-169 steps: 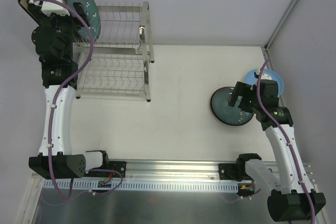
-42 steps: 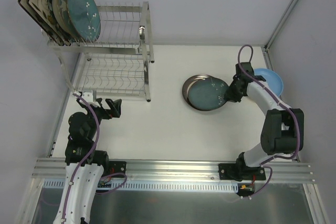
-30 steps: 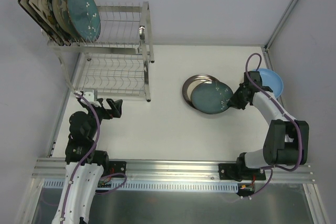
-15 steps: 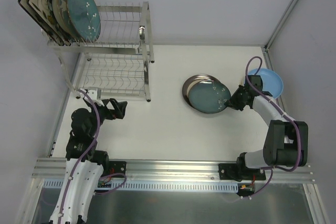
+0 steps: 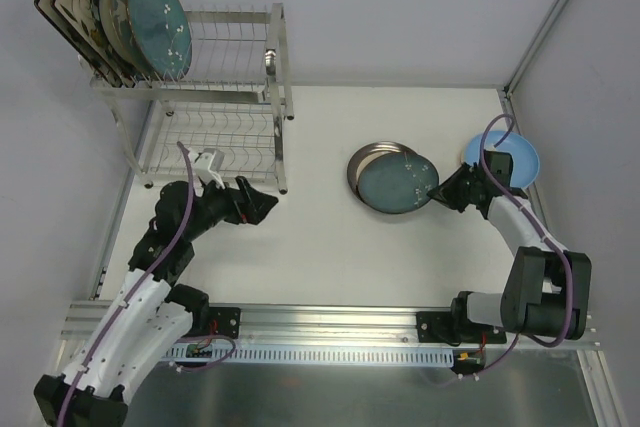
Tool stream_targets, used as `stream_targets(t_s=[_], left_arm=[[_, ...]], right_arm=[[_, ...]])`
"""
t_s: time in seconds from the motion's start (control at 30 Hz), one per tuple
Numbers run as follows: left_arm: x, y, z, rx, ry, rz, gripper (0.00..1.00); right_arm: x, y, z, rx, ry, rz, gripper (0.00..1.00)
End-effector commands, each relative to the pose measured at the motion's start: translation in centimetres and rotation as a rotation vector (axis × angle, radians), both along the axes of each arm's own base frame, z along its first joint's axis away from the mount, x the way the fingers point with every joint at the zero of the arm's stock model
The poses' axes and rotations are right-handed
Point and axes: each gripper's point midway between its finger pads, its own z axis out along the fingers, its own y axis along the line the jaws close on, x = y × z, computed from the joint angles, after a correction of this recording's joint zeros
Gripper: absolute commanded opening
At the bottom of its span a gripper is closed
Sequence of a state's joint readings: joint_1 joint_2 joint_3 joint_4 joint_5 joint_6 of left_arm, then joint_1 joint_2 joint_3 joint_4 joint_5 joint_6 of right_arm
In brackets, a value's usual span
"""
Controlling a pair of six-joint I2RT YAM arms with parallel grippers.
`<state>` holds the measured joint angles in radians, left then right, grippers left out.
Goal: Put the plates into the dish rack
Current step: Grab a plate with the right arm
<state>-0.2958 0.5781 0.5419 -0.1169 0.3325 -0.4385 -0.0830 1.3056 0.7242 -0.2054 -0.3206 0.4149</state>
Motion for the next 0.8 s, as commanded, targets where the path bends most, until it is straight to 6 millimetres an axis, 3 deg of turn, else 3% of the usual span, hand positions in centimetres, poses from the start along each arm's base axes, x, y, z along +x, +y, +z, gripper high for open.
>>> stream_targets(t_s=[0.0,0.17,0.3,0.33,0.47,0.5,0.53,0.77], left_arm=[[0.0,-2.4,2.5,-0.078,0.022,-0.027,0.97],[0.8,-5.8,2.8,-0.089,0.077,-0.051,0.98],[0.7,-9.6,3.3,-0.102,0.124,-0.099,0.98],[1.1,-10.4,2.4,-0.086,0.154,-0.103,0.99],[1.6,-13.9,2.2,-0.077,0.191,-0.142,0.98],[1.8,-14.7,2.8,-0.084,0.187,-0.153,0.97],[1.7,-15.7,1.7,-0.063,0.218,-0.168,0.97],[3.3,-18.9,0.0,-0.061,0.302,-0.164,0.97]], right_arm=[[1.5,0.7,3.3,0.073,-0.142,0.018,0.01],[1.8,0.8,4.3,0.097,-0.188,0.014,0.01],[1.7,0.9,4.7,0.119,-0.201,0.006,0.01],[1.7,0.9,4.8,0.126,-0.208,0.004,0.00],[1.6,1.2,5.1,0.164,-0.223,-0.010,0.01],[1.5,1.3,5.0,0.166,-0.220,-0.013,0.01],[1.4,1.3,5.1,0.173,-0.218,-0.019,0.01],[1.4,1.6,6.4,0.208,-0.268,-0.022,0.01]])
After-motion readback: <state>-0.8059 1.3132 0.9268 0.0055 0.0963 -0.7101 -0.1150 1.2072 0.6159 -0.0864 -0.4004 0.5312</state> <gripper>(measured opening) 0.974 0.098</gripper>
